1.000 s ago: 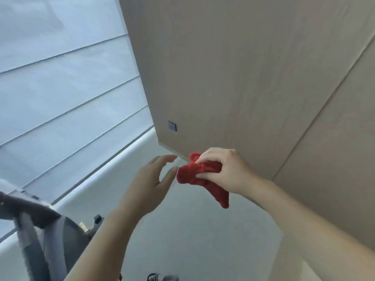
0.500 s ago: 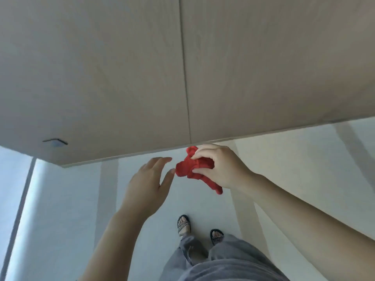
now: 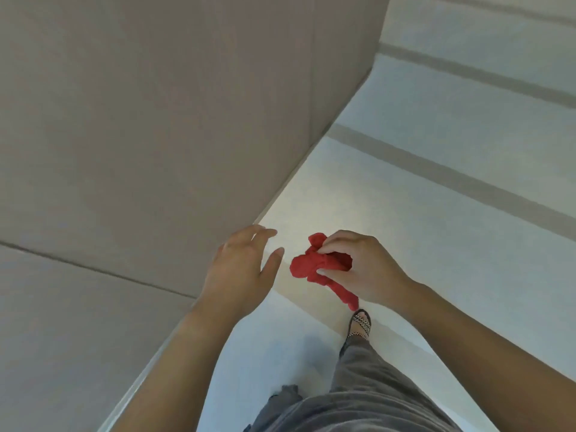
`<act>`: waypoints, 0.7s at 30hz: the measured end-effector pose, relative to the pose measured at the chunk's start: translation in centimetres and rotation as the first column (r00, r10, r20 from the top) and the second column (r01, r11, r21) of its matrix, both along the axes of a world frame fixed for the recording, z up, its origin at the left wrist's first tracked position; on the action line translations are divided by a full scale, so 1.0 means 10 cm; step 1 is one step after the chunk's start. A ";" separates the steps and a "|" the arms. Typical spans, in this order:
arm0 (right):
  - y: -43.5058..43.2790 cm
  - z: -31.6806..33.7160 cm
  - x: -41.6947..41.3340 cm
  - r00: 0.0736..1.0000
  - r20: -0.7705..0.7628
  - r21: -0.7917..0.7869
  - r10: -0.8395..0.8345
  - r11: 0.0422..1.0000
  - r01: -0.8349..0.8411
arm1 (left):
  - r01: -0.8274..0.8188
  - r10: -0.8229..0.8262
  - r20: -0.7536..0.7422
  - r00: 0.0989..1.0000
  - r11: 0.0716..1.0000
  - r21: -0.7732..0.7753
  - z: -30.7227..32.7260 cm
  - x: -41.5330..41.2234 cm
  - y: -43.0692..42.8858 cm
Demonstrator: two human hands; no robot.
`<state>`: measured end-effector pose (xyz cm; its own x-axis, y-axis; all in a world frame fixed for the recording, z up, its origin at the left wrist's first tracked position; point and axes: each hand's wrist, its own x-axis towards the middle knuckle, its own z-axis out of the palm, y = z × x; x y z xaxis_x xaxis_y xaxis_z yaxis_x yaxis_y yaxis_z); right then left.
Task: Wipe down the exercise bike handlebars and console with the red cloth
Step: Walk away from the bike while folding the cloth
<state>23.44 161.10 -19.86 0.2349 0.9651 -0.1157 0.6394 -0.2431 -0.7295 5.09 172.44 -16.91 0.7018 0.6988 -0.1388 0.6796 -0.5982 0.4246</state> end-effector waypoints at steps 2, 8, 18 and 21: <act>-0.08 0.00 0.45 0.993 -0.036 0.022 -0.112 0.993 0.112 | 0.086 -0.086 0.039 0.996 0.996 -0.009 0.00 0.59 0.06; -0.39 0.15 1.92 0.928 -0.013 0.056 -0.373 0.926 0.373 | 0.330 -0.325 0.100 0.940 0.943 -0.033 0.05 2.47 -0.02; -0.42 0.25 3.60 0.798 -0.006 0.137 -0.603 0.790 0.598 | 0.536 -0.521 0.160 0.839 0.842 -0.069 0.08 4.47 0.15; -0.12 0.22 4.03 0.794 -0.025 0.145 -0.607 0.784 0.603 | 0.514 -0.497 0.170 0.851 0.855 -0.071 0.01 4.89 0.43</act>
<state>63.73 159.88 -17.66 0.7769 0.6293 0.0200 0.4116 -0.4835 -0.7726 53.98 176.78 -16.82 0.9713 0.2281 -0.0668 0.2243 -0.7867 0.5751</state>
